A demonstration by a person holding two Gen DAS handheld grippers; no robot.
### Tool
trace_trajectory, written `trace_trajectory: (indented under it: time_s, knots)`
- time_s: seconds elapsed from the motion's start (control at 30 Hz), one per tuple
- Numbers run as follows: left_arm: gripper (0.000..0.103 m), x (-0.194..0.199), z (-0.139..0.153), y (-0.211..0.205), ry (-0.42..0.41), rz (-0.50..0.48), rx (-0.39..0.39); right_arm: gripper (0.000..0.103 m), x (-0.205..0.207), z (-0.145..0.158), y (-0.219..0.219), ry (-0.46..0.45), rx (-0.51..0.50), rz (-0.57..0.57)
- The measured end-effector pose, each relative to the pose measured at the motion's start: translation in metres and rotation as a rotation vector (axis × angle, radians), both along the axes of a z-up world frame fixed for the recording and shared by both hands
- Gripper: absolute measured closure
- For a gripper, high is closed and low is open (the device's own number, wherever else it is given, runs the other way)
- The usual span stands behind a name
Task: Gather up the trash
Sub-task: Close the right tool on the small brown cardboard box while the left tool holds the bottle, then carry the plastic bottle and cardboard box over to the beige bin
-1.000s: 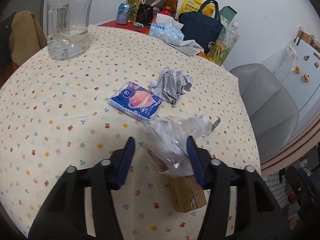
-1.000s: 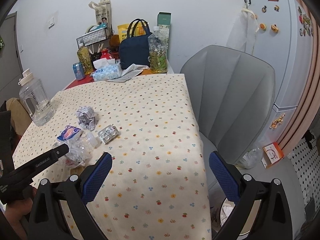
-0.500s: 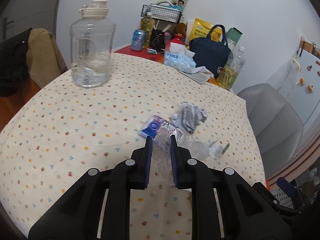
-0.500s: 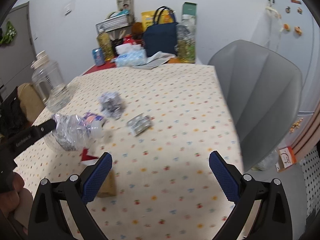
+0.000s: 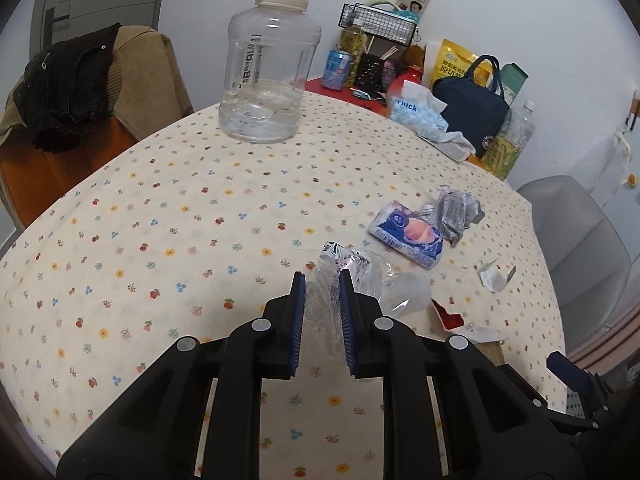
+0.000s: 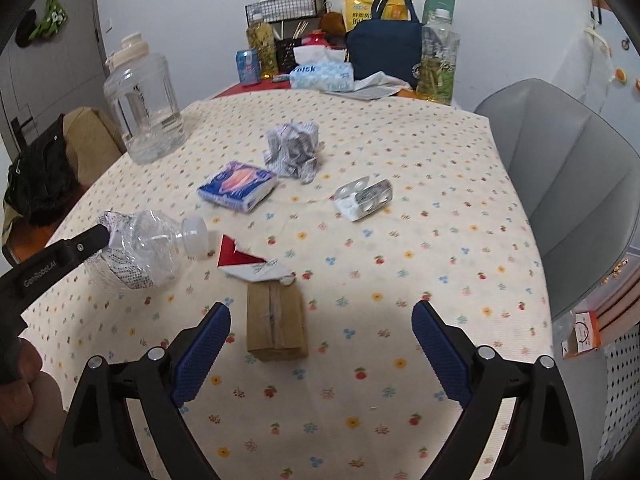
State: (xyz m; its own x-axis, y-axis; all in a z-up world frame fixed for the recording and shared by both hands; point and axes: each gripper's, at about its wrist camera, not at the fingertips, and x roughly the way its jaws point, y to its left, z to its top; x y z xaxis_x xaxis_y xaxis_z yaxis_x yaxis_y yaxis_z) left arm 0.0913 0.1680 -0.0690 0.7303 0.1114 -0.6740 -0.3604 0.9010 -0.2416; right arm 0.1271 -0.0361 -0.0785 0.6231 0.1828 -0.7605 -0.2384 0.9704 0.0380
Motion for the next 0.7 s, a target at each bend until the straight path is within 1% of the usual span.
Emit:
trace_trajectory:
  time_s: [0.03, 0.07, 0.1, 0.13, 0.17, 0.23, 0.33, 0.47, 0.7]
  knots:
    - [0.086, -0.001, -0.001, 0.001, 0.001, 0.001, 0.000, 0.020, 0.001, -0.003, 0.002, 0.010, -0.002, 0.005]
    - [0.086, -0.001, -0.001, 0.002, 0.001, 0.001, -0.002, 0.026, 0.003, -0.006, 0.004, 0.027, -0.008, 0.013]
    - [0.086, -0.002, -0.002, 0.003, 0.000, 0.001, -0.005, 0.037, 0.004, -0.009, 0.006, 0.037, -0.011, 0.019]
    - [0.086, -0.002, -0.002, 0.002, 0.000, -0.001, -0.006, 0.045, 0.005, -0.012, 0.008, 0.053, -0.011, 0.031]
    - [0.086, -0.002, -0.002, 0.002, -0.001, -0.005, -0.007, 0.067, 0.007, -0.016, 0.010, 0.078, -0.010, 0.047]
    - [0.087, -0.002, -0.002, -0.001, -0.002, -0.015, -0.014, 0.069, 0.007, -0.019, 0.012, 0.096, -0.012, 0.055]
    - [0.087, -0.003, 0.001, -0.003, -0.007, -0.024, -0.022, 0.069, 0.001, -0.012, 0.011, 0.076, -0.011, 0.061]
    - [0.087, -0.004, 0.009, -0.012, -0.032, -0.043, -0.024, 0.069, -0.007, 0.003, 0.001, 0.043, -0.006, 0.043]
    - [0.087, -0.009, 0.030, -0.043, -0.084, -0.110, -0.006, 0.069, -0.022, 0.031, -0.028, -0.023, -0.004, -0.024]
